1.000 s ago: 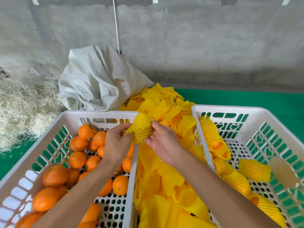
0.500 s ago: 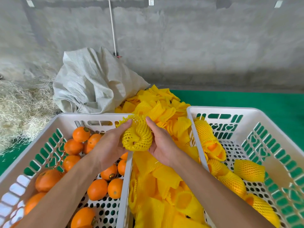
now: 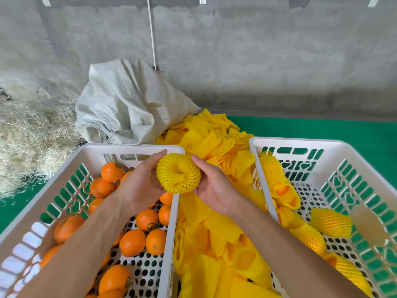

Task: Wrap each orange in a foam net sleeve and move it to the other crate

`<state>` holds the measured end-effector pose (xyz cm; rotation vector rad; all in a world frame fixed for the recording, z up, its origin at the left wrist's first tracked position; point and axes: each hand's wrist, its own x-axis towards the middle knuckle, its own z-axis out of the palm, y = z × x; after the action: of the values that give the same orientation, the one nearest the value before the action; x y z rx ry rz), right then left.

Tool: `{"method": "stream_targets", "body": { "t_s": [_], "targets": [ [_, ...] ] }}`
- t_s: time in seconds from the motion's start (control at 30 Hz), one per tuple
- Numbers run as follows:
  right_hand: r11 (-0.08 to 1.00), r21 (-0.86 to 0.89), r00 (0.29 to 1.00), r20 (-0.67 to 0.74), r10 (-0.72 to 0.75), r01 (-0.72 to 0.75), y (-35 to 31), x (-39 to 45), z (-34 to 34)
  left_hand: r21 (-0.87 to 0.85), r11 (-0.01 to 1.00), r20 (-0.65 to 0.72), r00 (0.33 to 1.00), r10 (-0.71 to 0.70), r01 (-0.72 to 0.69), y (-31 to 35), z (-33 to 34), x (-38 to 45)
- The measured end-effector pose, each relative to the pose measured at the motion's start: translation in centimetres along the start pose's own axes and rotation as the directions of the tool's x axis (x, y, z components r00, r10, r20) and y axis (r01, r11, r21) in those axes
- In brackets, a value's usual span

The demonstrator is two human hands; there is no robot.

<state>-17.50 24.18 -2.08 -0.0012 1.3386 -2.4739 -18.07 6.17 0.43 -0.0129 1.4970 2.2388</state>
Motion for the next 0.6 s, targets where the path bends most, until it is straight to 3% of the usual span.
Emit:
{"method": "stream_targets", "body": {
  "t_s": [0.1, 0.17, 0.23, 0.3, 0.37, 0.47, 0.6],
  "targets": [
    [0.999, 0.01, 0.997, -0.052, -0.052, 0.053, -0.4, 0.2, -0.5, 0.219, 0.973, -0.262, 0.957, 0.127, -0.069, -0.2, -0.2, 0.4],
    [0.996, 0.01, 0.992, -0.091, -0.084, 0.085, -0.8, 0.3, -0.8, 0.506, 0.86, -0.357, 0.894, 0.27, -0.058, -0.6, -1.1, 0.7],
    [0.995, -0.001, 0.988, -0.119, -0.096, 0.097, -0.9, 0.3, -1.1, 0.721, 0.692, -0.333, 0.893, 0.303, 0.034, -1.0, -2.7, 0.9],
    [0.995, -0.016, 0.985, -0.143, -0.098, 0.097, -0.8, 0.3, -1.1, 0.882, 0.44, -0.27, 0.945, 0.185, 0.166, -1.4, -4.2, 1.1],
    [0.995, -0.019, 0.983, -0.156, -0.1, 0.098, -0.8, 0.4, -1.1, 0.954, 0.181, -0.235, 0.971, -0.045, 0.24, -2.3, -5.1, 0.9],
    [0.995, -0.01, 0.98, -0.174, -0.096, 0.095, -0.9, 0.5, -1.4, 0.969, -0.106, -0.247, 0.908, -0.34, 0.223, -4.2, -5.3, 0.5],
    [0.995, -0.032, 0.98, -0.176, -0.096, 0.092, -0.8, 0.6, -1.7, 0.894, -0.43, -0.29, 0.893, -0.344, 0.125, -6.2, -4.6, 0.4]
  ]
}}
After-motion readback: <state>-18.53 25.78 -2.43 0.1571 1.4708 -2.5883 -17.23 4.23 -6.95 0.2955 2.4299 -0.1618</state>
